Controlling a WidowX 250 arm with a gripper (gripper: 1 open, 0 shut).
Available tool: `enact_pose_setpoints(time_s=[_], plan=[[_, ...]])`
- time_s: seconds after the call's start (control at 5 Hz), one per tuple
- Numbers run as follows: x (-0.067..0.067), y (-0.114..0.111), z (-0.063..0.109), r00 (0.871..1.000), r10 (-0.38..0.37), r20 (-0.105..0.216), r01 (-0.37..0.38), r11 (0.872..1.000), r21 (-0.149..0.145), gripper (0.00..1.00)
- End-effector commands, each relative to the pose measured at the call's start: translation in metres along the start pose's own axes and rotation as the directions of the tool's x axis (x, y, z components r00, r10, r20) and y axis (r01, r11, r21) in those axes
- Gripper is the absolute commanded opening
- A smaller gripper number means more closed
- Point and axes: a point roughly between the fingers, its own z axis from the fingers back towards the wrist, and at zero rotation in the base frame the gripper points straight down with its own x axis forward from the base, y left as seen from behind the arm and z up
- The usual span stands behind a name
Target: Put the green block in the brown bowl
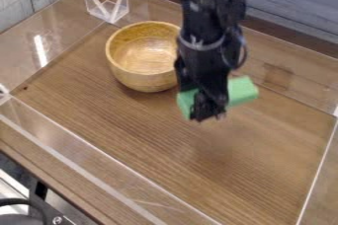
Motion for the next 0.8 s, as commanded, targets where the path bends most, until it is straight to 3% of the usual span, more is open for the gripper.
enact_pose_setpoints(time_s=[0.0, 0.2, 0.4, 0.6], plan=[[0.004, 0.024, 0.037, 0.993, 0.106, 0.046, -0.109, 0.991, 0.072, 0.0], [-0.005, 0.053, 0.048, 0.983, 0.174, 0.055, -0.179, 0.978, 0.11, 0.0], [-0.012, 0.071, 0.053, 0.974, 0.217, 0.066, -0.223, 0.967, 0.12, 0.0], [-0.011, 0.071, 0.066, 0.964, 0.254, 0.076, -0.262, 0.957, 0.126, 0.0]])
